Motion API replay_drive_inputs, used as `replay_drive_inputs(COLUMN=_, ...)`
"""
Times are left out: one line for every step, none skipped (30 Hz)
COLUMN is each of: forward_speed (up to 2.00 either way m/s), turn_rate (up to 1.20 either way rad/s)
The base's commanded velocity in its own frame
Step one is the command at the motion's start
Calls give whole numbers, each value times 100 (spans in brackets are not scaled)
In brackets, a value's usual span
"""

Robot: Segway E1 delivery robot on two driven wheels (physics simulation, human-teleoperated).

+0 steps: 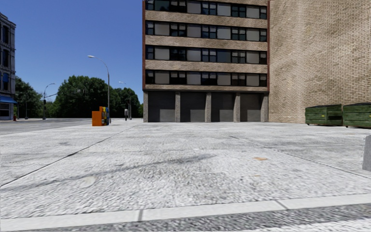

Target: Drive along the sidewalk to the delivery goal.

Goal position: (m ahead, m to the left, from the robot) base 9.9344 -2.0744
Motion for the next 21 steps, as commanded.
replay_drive_inputs(forward_speed=145, turn_rate=-26)
replay_drive_inputs(forward_speed=145, turn_rate=-26)
replay_drive_inputs(forward_speed=145, turn_rate=-26)
replay_drive_inputs(forward_speed=145, turn_rate=-26)
replay_drive_inputs(forward_speed=145, turn_rate=-26)
replay_drive_inputs(forward_speed=145, turn_rate=-26)
replay_drive_inputs(forward_speed=145, turn_rate=-26)
replay_drive_inputs(forward_speed=145, turn_rate=-26)
replay_drive_inputs(forward_speed=145, turn_rate=-26)
replay_drive_inputs(forward_speed=145, turn_rate=-26)
replay_drive_inputs(forward_speed=146, turn_rate=-26)
replay_drive_inputs(forward_speed=146, turn_rate=-26)
replay_drive_inputs(forward_speed=146, turn_rate=-26)
replay_drive_inputs(forward_speed=146, turn_rate=-26)
replay_drive_inputs(forward_speed=146, turn_rate=-26)
replay_drive_inputs(forward_speed=146, turn_rate=-26)
replay_drive_inputs(forward_speed=146, turn_rate=-26)
replay_drive_inputs(forward_speed=146, turn_rate=-26)
replay_drive_inputs(forward_speed=146, turn_rate=-26)
replay_drive_inputs(forward_speed=146, turn_rate=-26)
replay_drive_inputs(forward_speed=146, turn_rate=-26)
